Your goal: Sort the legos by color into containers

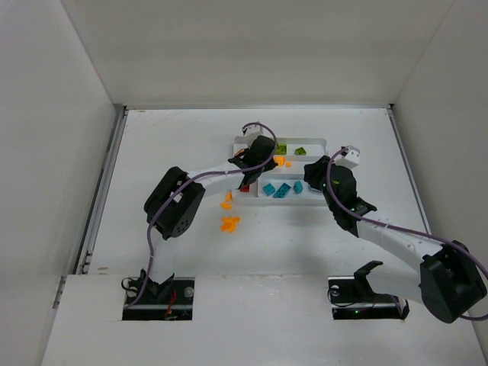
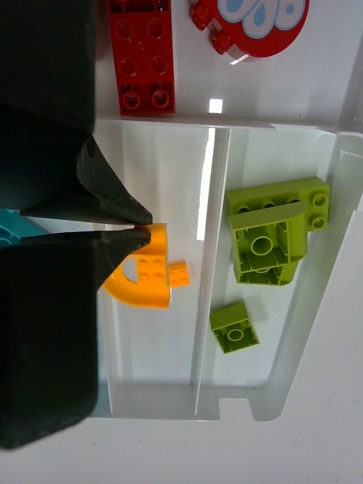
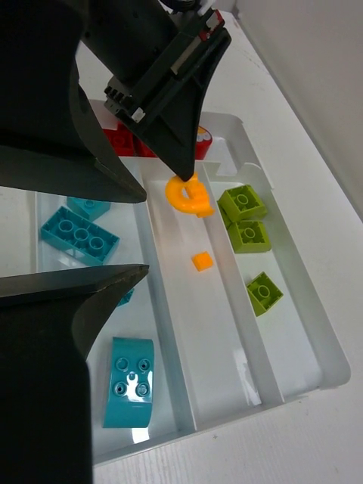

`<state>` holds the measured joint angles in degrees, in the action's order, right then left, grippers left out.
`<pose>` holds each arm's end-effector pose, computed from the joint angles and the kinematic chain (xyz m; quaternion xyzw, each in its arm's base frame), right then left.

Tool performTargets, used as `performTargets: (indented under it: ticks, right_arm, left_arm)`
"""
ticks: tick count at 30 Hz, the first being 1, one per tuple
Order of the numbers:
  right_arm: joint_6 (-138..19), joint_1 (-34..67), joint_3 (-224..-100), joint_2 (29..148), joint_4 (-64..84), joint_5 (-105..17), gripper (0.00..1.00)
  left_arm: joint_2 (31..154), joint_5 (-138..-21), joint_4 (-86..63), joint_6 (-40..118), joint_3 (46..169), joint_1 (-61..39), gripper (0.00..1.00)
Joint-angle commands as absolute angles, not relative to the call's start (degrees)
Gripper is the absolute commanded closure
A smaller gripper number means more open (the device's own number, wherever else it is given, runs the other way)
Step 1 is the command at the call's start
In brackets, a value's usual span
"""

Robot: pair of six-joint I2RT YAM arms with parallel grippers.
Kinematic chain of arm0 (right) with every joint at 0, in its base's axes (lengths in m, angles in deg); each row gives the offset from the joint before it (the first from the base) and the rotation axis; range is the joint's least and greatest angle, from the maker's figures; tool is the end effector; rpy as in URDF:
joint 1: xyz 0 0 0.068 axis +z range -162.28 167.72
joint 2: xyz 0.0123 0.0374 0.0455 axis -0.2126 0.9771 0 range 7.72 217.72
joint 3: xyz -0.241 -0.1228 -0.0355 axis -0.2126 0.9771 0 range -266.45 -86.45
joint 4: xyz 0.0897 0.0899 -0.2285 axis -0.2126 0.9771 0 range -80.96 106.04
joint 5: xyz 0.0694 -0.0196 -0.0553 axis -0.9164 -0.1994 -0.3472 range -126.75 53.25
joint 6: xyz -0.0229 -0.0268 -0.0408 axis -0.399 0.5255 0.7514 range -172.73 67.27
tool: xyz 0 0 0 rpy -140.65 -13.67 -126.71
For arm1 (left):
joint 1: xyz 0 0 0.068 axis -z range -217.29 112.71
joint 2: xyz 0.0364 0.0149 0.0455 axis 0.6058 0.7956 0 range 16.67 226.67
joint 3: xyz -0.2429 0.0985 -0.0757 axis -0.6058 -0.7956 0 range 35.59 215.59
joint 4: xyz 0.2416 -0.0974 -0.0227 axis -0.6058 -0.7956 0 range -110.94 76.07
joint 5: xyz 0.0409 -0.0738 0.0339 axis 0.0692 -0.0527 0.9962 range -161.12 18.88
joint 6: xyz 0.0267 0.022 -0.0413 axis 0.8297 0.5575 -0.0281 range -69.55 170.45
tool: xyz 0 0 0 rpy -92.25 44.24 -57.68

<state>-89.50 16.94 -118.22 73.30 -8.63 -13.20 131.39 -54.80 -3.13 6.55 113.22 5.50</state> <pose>0.2252 0.1097 0.2378 0.1739 0.7728 0.1834 0.5822 0.3437 -0.3044 0.2055 -0.0831 0.8400 -0.2710 0.4626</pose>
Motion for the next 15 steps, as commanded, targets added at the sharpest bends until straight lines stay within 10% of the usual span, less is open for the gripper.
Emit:
performTargets:
  ticks: [1, 15]
  right_arm:
    - [-90.0, 16.42, -118.09, 71.97, -12.23, -13.55, 0.55]
    - [-89.73, 16.5, -118.53, 72.93, -12.23, -14.43, 0.55]
  left_arm:
    - [131.37, -53.36, -3.65, 6.86, 115.92, 5.82, 0.92]
    - [124.8, -50.73, -2.42, 9.31, 110.67, 6.09, 0.76]
